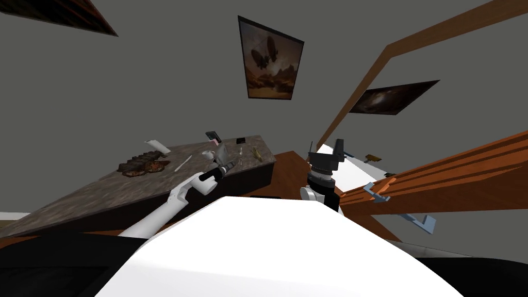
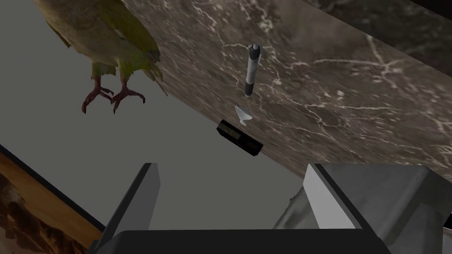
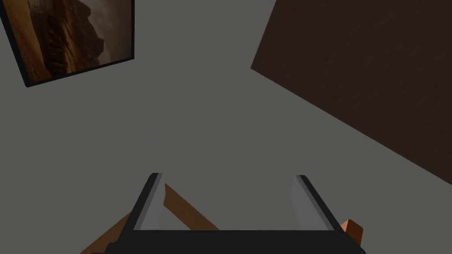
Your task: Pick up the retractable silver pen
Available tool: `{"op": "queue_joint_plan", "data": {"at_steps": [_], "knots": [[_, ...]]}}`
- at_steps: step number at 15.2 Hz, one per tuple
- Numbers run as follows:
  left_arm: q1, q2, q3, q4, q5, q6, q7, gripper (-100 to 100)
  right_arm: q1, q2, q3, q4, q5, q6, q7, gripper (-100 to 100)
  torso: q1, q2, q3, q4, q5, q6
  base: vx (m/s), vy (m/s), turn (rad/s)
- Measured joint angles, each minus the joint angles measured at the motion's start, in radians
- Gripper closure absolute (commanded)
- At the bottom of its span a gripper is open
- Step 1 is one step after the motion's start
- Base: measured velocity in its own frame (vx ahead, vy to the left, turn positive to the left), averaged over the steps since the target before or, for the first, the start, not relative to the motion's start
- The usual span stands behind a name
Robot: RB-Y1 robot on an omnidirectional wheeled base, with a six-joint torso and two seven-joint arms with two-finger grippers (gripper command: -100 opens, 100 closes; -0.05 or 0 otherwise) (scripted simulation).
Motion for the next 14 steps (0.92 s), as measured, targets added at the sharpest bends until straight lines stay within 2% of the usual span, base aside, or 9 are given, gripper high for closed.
{"op": "queue_joint_plan", "data": {"at_steps": [7,11,14], "knots": [[-0.021,0.077,-0.014,0.034,0.06,0.113,-0.035,-100,0.0,0.0,0.0,0.0,0.0,0.0,0.0,0,0.001,0.001,0.001,0.0,0.0,0.0,0.05,-0.05,-0.066],[-0.05,0.123,-0.03,0.06,0.099,0.203,-0.061,-100,0.0,0.0,0.0,0.0,0.0,0.0,0.0,0,-0.001,0.0,0.0,0.0,0.0,0.0,0.065,-0.065,-0.097],[-0.051,0.166,-0.034,0.076,0.134,0.256,-0.081,-100,0.0,0.0,0.0,0.0,0.0,0.0,0.0,0,0.0,0.0,0.0,0.0,0.0,0.0,0.066,-0.056,-0.068]]}}
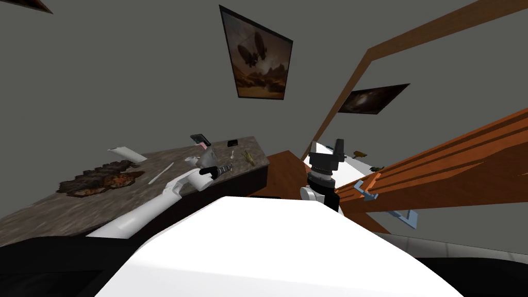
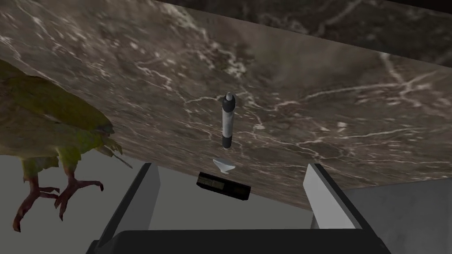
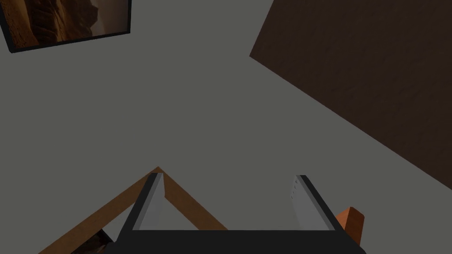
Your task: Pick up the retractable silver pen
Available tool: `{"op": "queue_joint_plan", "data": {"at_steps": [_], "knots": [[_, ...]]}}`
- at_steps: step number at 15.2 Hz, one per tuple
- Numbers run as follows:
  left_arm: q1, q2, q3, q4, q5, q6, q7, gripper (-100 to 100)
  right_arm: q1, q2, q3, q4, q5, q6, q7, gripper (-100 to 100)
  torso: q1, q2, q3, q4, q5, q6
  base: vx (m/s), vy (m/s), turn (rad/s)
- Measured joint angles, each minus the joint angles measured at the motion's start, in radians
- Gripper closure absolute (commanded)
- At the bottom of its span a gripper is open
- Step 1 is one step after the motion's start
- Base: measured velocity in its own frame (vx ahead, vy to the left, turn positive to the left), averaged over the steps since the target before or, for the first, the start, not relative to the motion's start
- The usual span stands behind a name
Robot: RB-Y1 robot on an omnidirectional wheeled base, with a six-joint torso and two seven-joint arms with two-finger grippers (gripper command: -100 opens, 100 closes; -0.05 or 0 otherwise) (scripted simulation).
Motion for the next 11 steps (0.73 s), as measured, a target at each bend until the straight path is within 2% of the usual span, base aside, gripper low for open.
{"op": "queue_joint_plan", "data": {"at_steps": [11], "knots": [[-0.036,0.092,-0.025,0.045,0.079,0.185,-0.052,-100,0.0,0.0,0.0,0.0,0.0,0.0,0.0,0,0.001,0.002,0.001,0.0,0.0,0.0,0.048,-0.042,-0.062]]}}
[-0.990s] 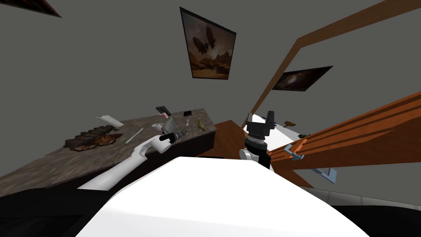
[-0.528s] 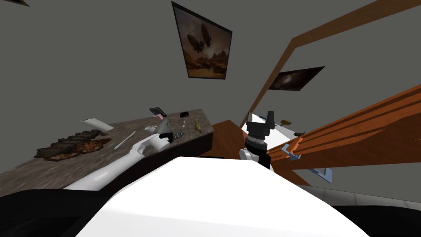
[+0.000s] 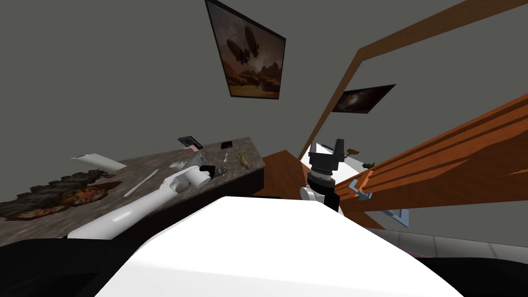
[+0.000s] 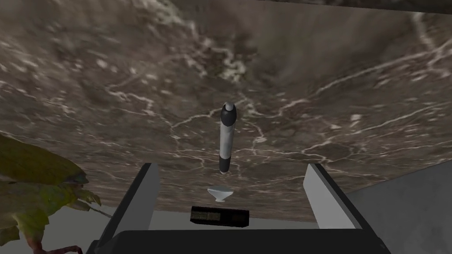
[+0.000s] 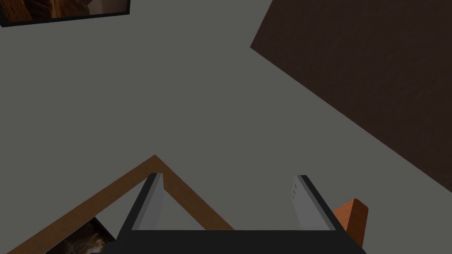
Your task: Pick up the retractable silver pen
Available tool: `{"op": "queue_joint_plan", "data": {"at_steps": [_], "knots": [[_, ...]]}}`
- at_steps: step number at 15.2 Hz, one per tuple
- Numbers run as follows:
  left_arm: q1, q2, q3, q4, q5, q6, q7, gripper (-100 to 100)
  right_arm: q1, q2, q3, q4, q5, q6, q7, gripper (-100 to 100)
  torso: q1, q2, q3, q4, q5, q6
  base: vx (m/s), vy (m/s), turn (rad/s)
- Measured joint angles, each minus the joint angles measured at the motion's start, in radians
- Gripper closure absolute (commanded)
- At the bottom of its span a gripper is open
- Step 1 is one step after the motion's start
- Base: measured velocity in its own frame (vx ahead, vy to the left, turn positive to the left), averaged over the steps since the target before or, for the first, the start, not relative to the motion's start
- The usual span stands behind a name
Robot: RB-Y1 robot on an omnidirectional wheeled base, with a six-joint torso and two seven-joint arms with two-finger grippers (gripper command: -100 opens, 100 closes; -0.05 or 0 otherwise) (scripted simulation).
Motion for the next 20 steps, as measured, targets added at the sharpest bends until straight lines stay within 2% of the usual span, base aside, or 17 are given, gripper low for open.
{"op": "queue_joint_plan", "data": {"at_steps": [8,9,13,14,20], "knots": [[-0.026,0.058,-0.015,0.029,0.056,0.116,-0.034,-100,0.0,0.0,0.0,0.0,0.0,0.0,0.0,0,0.0,0.001,0.0,0.0,0.0,0.0,0.046,-0.037,-0.054],[-0.026,0.059,-0.015,0.029,0.057,0.121,-0.035,-100,0.0,0.0,0.0,0.0,0.0,0.0,0.0,0,0.001,0.001,0.001,0.0,0.0,0.0,0.016,0.005,-0.065],[-0.028,0.025,-0.033,0.082,0.03,0.089,-0.04,-100,0.0,0.0,0.0,0.0,0.0,0.0,0.0,0,0.006,0.003,0.002,0.001,0.001,0.0,0.011,0.033,-0.073],[-0.028,0.023,-0.034,0.085,0.028,0.086,-0.04,100,0.0,0.0,0.0,0.0,0.0,0.0,0.0,0,0.005,0.003,0.002,0.001,0.001,0.0,0.003,0.01,-0.002],[-0.026,0.03,-0.03,0.075,0.032,0.09,-0.039,100,0.0,0.0,0.0,0.0,0.0,0.0,0.0,0,0.002,0.004,0.002,0.0,0.001,0.0,-0.005,-0.008,0.036]]}}
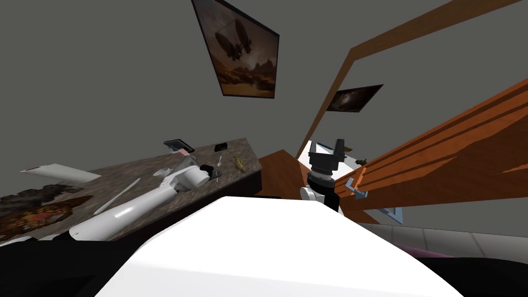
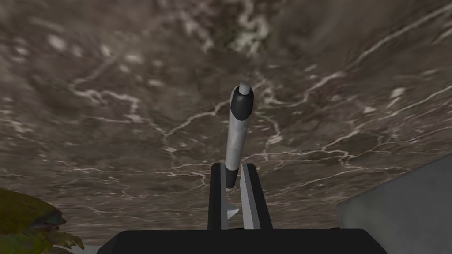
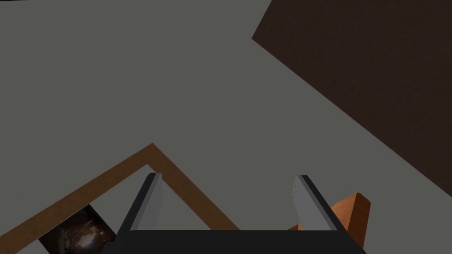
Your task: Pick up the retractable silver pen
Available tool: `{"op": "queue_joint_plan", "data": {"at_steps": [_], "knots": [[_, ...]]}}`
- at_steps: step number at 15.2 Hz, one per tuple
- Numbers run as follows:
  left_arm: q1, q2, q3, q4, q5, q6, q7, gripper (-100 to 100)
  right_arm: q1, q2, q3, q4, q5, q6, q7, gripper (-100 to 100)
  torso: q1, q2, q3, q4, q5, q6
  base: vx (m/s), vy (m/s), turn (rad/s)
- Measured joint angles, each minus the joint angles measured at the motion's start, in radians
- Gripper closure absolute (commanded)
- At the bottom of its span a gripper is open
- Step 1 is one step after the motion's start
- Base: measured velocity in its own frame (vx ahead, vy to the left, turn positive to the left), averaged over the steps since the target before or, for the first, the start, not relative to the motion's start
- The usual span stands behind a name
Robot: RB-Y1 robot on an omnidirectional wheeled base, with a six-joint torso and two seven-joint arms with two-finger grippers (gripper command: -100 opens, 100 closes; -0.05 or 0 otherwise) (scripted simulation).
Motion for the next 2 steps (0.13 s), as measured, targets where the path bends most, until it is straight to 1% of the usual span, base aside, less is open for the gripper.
{"op": "queue_joint_plan", "data": {"at_steps": [1,2], "knots": [[0.001,0.01,0.005,-0.014,0.008,0.008,0.001,100,0.0,0.0,0.0,0.0,0.0,0.0,0.0,0,-0.001,0.001,0.0,0.0,0.0,0.0,-0.015,-0.044,0.1],[0.001,0.02,0.01,-0.026,0.018,0.015,0.0,100,0.0,0.0,0.0,0.0,0.0,0.0,0.0,0,-0.002,0.001,0.001,0.0,-0.001,0.0,-0.007,-0.027,0.037]]}}
